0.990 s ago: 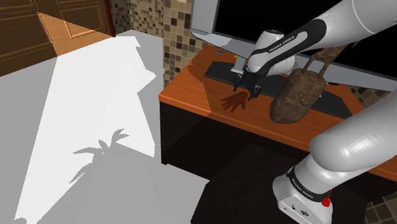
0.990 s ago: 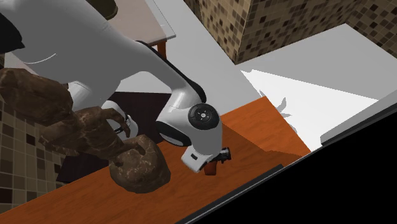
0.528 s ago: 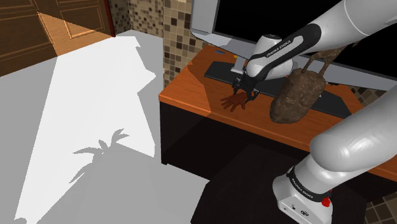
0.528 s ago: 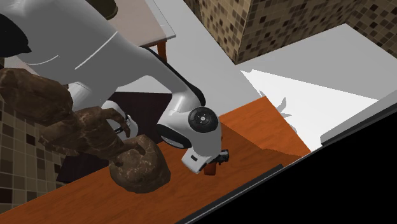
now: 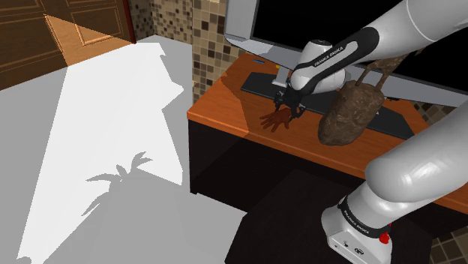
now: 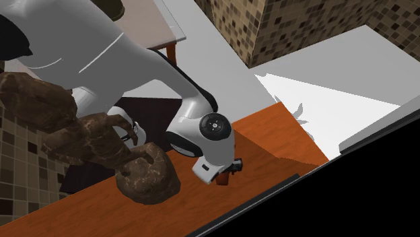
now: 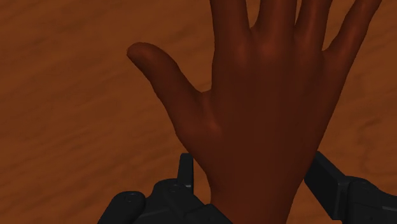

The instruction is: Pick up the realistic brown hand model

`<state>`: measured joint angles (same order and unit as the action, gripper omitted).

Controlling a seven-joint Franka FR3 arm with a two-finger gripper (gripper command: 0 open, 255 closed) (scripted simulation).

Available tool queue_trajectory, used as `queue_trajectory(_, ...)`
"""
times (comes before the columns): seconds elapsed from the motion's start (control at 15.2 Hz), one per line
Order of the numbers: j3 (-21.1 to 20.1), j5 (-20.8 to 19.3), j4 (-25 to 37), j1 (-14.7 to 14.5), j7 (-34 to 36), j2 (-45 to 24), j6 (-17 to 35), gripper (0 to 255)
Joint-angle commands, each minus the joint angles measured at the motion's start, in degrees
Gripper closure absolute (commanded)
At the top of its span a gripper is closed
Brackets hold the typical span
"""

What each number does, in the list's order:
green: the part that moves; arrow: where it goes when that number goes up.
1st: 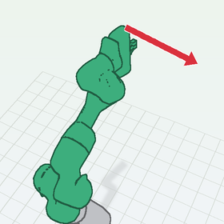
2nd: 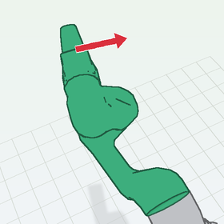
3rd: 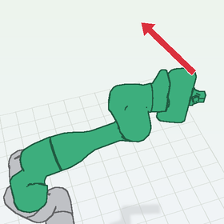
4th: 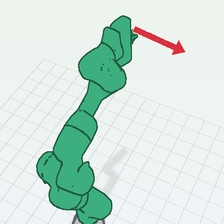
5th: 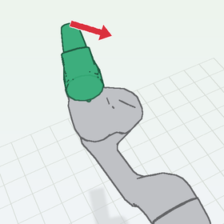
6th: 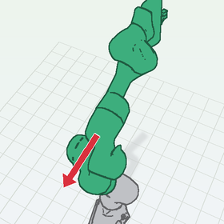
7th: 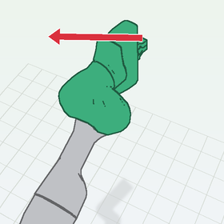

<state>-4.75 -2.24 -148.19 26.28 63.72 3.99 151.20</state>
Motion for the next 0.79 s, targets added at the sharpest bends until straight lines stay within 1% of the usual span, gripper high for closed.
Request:
queue_trajectory(0.0,0.0,0.3,0.2,-0.1,-0.2,1.1,-1.4,255)
queue_trajectory(0.73,0.2,1.5,3.0,-0.4,-1.3,8.0,-11.1,255)
